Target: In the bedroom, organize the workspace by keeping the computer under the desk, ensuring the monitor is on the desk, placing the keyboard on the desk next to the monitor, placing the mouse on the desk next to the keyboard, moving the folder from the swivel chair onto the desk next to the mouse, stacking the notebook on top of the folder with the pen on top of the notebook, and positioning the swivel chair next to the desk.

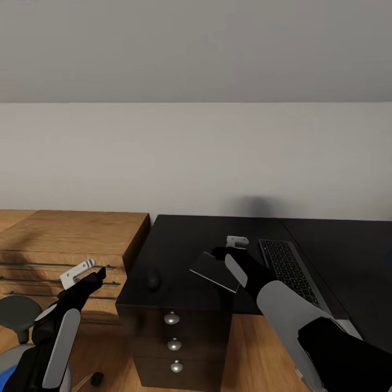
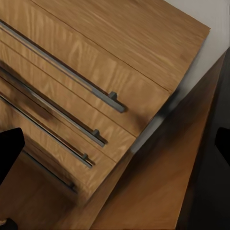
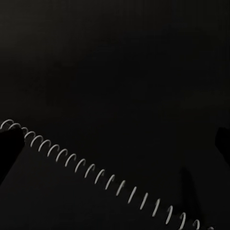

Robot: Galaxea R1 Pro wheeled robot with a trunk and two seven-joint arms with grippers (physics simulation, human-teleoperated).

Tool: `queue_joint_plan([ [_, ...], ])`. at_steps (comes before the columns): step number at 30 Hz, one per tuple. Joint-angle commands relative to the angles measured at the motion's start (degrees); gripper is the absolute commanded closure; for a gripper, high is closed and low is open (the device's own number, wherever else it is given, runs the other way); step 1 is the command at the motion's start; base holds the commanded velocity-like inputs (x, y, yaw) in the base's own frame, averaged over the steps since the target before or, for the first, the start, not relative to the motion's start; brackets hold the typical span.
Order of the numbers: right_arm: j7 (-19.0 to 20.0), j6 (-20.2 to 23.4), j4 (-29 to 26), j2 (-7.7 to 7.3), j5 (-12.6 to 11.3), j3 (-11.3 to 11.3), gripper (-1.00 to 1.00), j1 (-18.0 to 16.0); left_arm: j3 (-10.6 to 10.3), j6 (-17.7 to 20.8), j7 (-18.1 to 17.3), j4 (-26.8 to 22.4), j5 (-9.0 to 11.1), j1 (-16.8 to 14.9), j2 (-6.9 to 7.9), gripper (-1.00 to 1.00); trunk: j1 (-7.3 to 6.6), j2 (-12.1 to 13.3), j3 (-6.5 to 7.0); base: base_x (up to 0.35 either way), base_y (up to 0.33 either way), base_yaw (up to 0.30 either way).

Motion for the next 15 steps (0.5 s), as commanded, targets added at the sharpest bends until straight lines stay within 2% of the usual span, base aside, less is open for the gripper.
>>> queue_joint_plan([
  [1,-0.5,0.2,-0.1,-0.06,-0.6,0.5,-1.00,-0.1,0.0,0.2,0.4,-0.1,0.6,0.0,-0.02,-1.00,0.22,-0.4,-0.24,0.000,0.000,0.000],
  [13,-0.5,0.3,-0.1,0.01,-0.8,0.5,-1.00,-0.1,0.0,0.2,0.5,-0.1,0.6,0.0,-0.06,-1.00,2.86,-5.3,-2.40,0.000,0.000,0.000],
  [15,-0.5,0.5,0.2,0.02,-0.9,0.5,-1.00,-0.1,0.0,0.2,0.5,-0.1,0.6,0.0,-0.06,-1.00,2.86,-5.3,-2.40,0.000,0.000,0.000],
])
